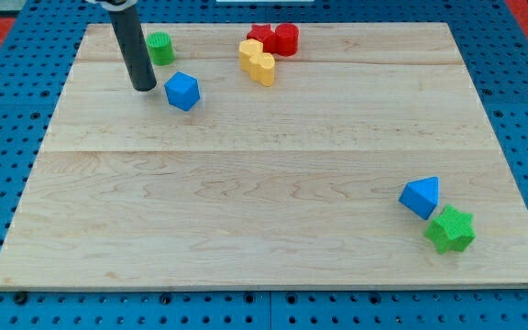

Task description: Move the cube into blue triangle

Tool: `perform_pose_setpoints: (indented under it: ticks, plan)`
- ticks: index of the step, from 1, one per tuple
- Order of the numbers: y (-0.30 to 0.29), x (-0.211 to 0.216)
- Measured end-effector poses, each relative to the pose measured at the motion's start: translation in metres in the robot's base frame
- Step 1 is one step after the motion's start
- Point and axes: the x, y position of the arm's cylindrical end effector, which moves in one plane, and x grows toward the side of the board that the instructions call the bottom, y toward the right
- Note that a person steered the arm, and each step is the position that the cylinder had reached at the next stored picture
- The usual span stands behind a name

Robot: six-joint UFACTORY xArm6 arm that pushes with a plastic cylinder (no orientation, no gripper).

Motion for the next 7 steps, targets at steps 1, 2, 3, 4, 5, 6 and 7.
perform_pose_setpoints:
  ticks: [1, 2, 3, 4, 5, 6, 7]
  plan:
    - [0.062, 0.011]
    - [0.125, 0.078]
    - [0.183, 0.134]
    - [0.234, 0.172]
    - [0.298, 0.188]
    - [0.315, 0.200]
    - [0.235, 0.175]
